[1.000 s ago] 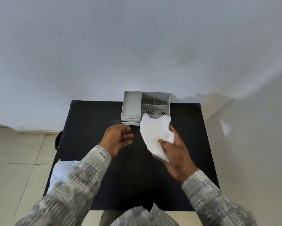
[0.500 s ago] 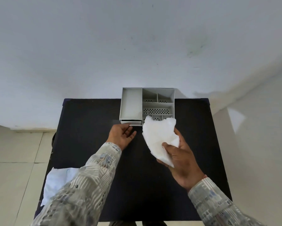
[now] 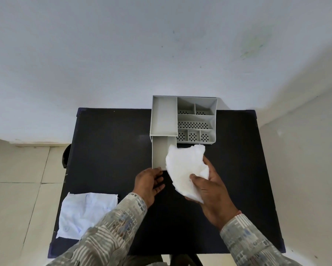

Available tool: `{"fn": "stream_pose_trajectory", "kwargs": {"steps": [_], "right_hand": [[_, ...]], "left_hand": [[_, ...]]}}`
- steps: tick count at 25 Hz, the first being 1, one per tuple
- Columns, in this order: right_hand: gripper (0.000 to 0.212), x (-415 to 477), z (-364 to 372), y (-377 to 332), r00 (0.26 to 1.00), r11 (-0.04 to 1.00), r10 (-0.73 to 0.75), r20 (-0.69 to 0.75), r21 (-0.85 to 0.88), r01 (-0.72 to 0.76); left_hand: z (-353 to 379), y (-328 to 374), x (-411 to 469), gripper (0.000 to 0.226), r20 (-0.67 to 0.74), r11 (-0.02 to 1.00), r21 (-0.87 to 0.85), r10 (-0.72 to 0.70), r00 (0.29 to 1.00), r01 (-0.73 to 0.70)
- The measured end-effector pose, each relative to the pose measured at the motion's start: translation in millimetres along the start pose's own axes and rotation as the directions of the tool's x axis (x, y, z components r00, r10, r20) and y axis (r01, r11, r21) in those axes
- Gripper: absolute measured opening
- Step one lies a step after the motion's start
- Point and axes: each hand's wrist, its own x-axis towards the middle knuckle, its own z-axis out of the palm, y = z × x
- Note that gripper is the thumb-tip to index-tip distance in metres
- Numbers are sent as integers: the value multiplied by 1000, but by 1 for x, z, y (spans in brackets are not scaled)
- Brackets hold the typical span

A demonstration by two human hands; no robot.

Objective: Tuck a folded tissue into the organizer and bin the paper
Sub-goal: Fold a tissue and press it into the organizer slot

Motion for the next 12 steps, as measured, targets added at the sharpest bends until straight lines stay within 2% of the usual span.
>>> {"fn": "stream_pose_trajectory", "kwargs": {"steps": [4, 7, 10, 12], "right_hand": [[66, 8, 15, 4, 1000, 1000, 16, -7, -14, -16], [64, 10, 28, 0, 1000, 999, 18, 14, -39, -17], [66, 16, 36, 1, 1000, 998, 21, -8, -66, -22], [67, 22, 39, 3, 998, 997, 30, -46, -68, -33]], "left_hand": [[-10, 3, 2, 36, -25, 1000, 12, 15, 1000, -15], [-19, 7, 2, 47, -56, 996, 81, 51, 997, -47], [-24, 11, 1, 51, -97, 977, 163, 152, 984, -135], [-21, 14, 2, 53, -66, 955, 229, 206, 976, -186]]}}
